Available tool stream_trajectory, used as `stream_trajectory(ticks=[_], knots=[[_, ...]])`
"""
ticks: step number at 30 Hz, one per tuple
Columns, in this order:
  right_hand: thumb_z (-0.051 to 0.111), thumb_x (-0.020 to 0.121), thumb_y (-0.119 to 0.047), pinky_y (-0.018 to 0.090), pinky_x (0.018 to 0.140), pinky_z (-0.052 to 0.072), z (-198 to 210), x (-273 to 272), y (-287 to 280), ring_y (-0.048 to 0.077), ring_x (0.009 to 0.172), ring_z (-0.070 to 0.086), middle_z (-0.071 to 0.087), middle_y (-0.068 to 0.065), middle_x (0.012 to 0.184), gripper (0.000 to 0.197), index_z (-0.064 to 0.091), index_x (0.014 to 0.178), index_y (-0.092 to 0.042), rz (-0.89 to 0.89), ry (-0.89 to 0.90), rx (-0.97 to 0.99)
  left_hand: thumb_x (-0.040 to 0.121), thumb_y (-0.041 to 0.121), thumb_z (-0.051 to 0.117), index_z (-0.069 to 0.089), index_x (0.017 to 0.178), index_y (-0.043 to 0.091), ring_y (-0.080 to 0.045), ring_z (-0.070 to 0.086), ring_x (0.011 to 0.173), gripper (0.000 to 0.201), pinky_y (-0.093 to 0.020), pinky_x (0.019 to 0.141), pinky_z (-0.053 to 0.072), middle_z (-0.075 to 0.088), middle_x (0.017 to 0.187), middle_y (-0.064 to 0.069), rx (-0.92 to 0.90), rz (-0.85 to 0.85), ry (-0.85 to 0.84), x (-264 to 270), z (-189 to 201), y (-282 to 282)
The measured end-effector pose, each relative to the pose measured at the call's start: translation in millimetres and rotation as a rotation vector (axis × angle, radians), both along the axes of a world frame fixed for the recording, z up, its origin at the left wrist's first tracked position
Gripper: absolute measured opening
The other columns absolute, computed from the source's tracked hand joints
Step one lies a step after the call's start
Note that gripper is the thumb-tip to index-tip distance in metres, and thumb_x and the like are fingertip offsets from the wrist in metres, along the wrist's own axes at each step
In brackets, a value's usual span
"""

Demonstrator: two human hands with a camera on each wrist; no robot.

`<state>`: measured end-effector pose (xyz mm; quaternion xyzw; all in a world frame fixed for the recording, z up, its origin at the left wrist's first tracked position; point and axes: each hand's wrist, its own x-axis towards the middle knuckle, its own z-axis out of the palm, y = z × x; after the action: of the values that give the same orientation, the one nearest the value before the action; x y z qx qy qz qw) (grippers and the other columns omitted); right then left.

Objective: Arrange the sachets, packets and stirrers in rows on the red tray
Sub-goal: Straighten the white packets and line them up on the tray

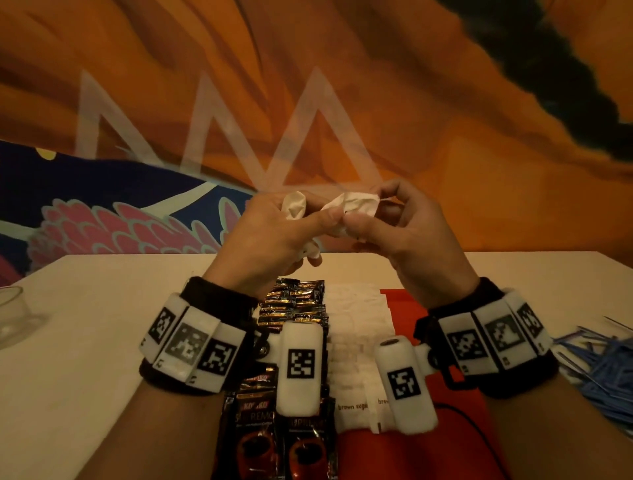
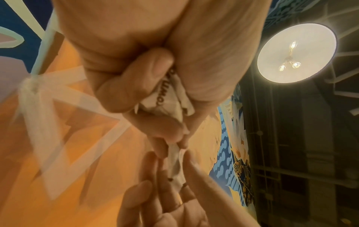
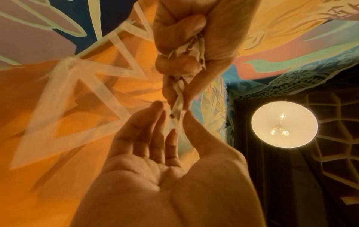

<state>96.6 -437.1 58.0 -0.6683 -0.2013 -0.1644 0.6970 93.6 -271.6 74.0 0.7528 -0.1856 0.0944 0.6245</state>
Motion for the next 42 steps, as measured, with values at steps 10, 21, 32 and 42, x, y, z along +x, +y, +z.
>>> stream_trajectory(ticks=[10, 21, 32, 42], knots=[[0.075, 0.078, -0.011, 0.025, 0.057, 0.050, 0, 4, -12, 0.014, 0.066, 0.066, 0.073, 0.005, 0.077, 0.015, 0.070, 0.092, -0.010, 0.015, -0.030, -0.057, 0.079, 0.040, 0.067, 0.069, 0.076, 0.024, -0.015, 0.054, 0.048, 0.016, -0.023, 0.041, 0.032, 0.063, 0.055, 0.003, -0.057, 0.038, -0.117, 1, -2, -7], [0.064, 0.092, -0.020, 0.034, 0.063, 0.055, 0, 5, -8, 0.023, 0.080, 0.067, 0.072, 0.011, 0.092, 0.009, 0.072, 0.087, -0.016, -0.020, -0.030, 0.001, 0.086, 0.015, 0.073, 0.067, 0.083, 0.018, -0.009, 0.058, 0.049, 0.007, -0.020, 0.043, 0.040, 0.066, 0.064, 0.007, -0.020, 0.053, -0.143, 3, -4, -6], [0.076, 0.081, -0.010, 0.021, 0.052, 0.047, 0, 6, -18, 0.008, 0.056, 0.057, 0.069, 0.004, 0.070, 0.011, 0.070, 0.088, -0.005, -0.044, -0.064, -0.245, 0.092, 0.017, 0.068, 0.070, 0.086, 0.018, -0.005, 0.060, 0.051, 0.006, -0.017, 0.042, 0.041, 0.065, 0.062, 0.010, -0.050, 0.101, -0.135, 3, -2, -6], [0.074, 0.069, -0.025, 0.023, 0.054, 0.050, -6, -8, -35, 0.013, 0.060, 0.062, 0.071, 0.013, 0.075, 0.025, 0.070, 0.085, -0.006, 0.046, 0.146, -0.401, 0.090, 0.011, 0.069, 0.067, 0.079, 0.016, -0.001, 0.057, 0.052, 0.013, -0.013, 0.042, 0.040, 0.069, 0.086, -0.011, -0.051, 0.155, -0.176, 2, 4, 2]])
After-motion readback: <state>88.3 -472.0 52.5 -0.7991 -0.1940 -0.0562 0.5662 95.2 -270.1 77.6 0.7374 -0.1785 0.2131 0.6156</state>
